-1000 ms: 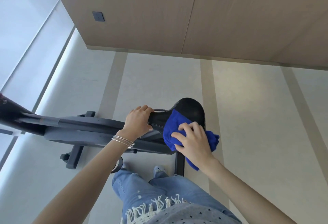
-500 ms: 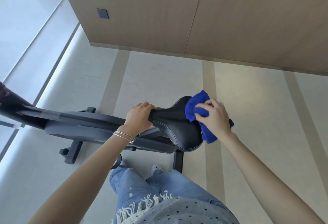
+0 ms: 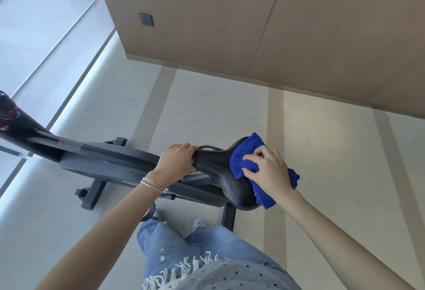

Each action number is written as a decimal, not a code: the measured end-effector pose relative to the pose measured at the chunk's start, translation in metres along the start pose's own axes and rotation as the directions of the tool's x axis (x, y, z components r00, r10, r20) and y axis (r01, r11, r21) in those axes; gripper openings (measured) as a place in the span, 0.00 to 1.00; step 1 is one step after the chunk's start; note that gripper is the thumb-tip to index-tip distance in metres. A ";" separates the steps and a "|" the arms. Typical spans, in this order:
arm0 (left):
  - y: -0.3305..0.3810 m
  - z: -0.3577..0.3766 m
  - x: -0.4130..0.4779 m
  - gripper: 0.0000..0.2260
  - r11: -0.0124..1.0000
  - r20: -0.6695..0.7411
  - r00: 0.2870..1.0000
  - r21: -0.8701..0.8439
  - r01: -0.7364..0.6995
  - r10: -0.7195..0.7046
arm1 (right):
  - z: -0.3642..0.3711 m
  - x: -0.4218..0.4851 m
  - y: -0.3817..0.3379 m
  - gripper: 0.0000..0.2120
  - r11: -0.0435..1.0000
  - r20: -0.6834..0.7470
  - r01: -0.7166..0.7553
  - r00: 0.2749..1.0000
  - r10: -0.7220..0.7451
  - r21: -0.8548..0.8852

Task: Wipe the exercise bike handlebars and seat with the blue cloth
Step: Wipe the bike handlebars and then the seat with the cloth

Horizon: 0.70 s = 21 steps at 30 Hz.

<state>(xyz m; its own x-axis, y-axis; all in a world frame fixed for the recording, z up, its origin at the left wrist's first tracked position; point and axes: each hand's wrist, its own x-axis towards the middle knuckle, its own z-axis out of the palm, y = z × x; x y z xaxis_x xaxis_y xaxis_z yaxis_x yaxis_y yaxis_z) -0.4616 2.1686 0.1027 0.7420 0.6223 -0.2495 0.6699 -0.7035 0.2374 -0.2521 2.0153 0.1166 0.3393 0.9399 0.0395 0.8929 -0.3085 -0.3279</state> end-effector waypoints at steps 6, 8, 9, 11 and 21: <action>-0.022 0.007 -0.009 0.20 0.999 0.002 0.999 -0.020 0.049 -0.049 | -0.003 0.064 -0.029 0.10 0.990 0.309 0.141 0.941 -0.142 0.023; -0.029 0.009 -0.014 0.20 0.996 0.005 0.997 -0.043 0.073 -0.073 | -0.003 0.077 -0.031 0.10 0.983 0.385 0.167 0.905 -0.181 0.068; -0.032 0.010 -0.017 0.20 0.995 0.004 0.996 -0.049 0.084 -0.084 | -0.002 0.082 -0.032 0.10 0.978 0.405 0.189 0.890 -0.209 0.089; -0.036 0.010 -0.022 0.20 0.993 0.007 0.995 -0.058 0.100 -0.100 | 0.001 0.088 -0.037 0.11 0.967 0.434 0.225 0.865 -0.253 0.116; -0.036 0.010 -0.035 0.21 0.985 -0.044 0.989 -0.110 0.133 -0.138 | 0.014 0.132 -0.089 0.12 0.943 0.707 0.021 0.656 -0.264 0.333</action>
<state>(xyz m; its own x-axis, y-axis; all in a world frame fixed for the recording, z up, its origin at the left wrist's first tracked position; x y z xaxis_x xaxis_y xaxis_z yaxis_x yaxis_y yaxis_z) -0.5120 2.1681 0.0934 0.6426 0.7283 -0.2380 0.7614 -0.5724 0.3043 -0.2913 2.1689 0.1377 -0.2227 0.8014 -0.5551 0.7503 -0.2227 -0.6224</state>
